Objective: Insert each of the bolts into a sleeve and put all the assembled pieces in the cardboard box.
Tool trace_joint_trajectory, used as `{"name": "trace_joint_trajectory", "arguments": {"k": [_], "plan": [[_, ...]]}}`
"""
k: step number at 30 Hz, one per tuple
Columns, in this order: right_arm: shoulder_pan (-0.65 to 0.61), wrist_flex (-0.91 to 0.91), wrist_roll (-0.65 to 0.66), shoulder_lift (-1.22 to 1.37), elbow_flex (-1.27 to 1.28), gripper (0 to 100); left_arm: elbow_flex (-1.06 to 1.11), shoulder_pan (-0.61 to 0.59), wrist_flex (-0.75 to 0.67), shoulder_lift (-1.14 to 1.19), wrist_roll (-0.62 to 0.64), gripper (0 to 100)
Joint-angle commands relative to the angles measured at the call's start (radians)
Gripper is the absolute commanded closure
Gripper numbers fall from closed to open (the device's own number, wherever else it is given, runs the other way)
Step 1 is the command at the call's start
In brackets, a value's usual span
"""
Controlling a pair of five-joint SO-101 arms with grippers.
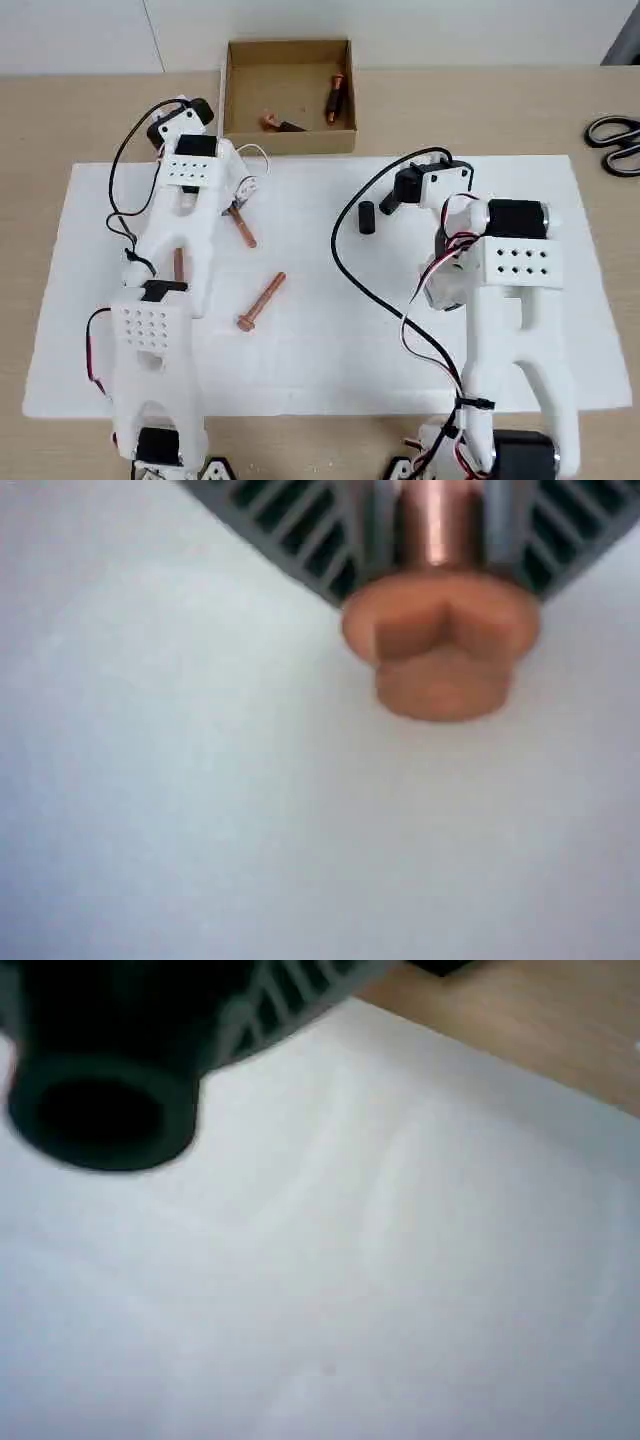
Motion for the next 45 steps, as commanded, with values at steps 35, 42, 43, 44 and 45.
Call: {"name": "trace_joint_trajectory", "arguments": {"k": [35,42,43,44,45], "plan": [[0.007,-0.033,-0.057,-0.785,-0.141,99.5,-0.321,0.114,0.414,-0.904,-0.301,99],[0.002,-0.131,-0.064,-0.931,0.129,99.5,0.028,0.21,0.353,-1.151,-0.302,99],[0.002,-0.18,-0.066,-0.952,0.18,99.5,0.076,0.21,0.327,-1.169,-0.301,99],[0.002,-0.237,-0.068,-0.974,0.236,99.5,0.125,0.21,0.295,-1.181,-0.301,99],[-0.002,-0.295,-0.077,-0.995,0.299,99.5,0.176,0.21,0.258,-1.192,-0.301,99]]}}
